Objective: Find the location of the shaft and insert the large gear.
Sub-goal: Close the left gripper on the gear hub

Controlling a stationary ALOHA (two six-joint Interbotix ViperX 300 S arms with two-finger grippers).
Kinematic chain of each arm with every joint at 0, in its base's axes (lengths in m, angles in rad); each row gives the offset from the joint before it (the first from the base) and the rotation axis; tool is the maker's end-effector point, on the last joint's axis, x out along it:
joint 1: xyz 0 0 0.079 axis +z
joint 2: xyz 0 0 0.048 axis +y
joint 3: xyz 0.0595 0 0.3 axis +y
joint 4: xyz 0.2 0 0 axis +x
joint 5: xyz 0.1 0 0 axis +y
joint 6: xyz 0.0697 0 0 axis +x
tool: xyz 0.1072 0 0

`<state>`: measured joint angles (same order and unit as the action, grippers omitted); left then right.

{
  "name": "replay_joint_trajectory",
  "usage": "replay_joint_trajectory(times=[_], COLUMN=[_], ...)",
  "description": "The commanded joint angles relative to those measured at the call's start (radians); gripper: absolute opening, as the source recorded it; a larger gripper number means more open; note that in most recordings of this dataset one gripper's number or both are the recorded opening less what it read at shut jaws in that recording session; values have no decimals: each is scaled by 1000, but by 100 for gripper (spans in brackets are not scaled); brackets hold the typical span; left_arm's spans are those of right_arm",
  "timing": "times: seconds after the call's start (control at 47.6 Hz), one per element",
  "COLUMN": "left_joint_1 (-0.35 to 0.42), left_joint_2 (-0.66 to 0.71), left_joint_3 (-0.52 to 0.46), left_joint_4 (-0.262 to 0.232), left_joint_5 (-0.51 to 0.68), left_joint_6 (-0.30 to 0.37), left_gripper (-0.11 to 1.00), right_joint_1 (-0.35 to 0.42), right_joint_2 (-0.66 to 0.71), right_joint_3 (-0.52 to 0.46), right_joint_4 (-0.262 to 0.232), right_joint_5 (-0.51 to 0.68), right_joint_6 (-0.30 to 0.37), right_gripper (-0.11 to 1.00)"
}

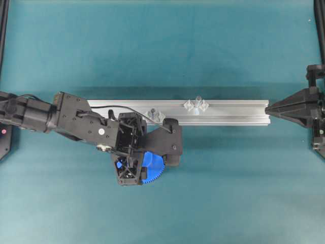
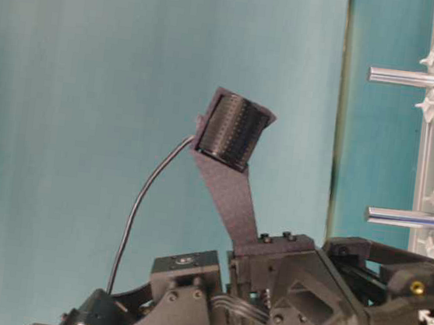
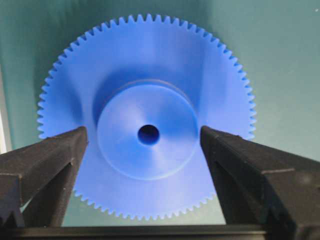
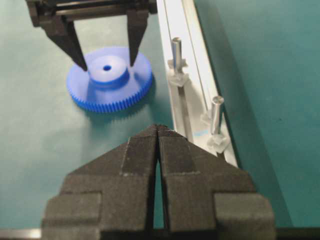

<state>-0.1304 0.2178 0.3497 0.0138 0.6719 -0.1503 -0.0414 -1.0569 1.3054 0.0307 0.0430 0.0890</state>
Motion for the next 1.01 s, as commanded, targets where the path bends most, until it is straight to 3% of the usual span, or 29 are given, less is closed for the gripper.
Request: replay_joint_trajectory(times=[0.0,0.988], left_joint_1=[0,2], left_joint_2=[-15,40], left_joint_3=[-23,-25], left_joint_4=[3,3], left_joint_5=[-5,-11], left_joint_6=[2,0], left_gripper=[94,94], right_joint_1=[-2,-2], right_joint_2=[5,3], right_joint_3=[-11,-11], right_joint_4=[2,0], right_joint_5=[-5,-5], right_joint_6=[9,11], right_gripper=[0,0])
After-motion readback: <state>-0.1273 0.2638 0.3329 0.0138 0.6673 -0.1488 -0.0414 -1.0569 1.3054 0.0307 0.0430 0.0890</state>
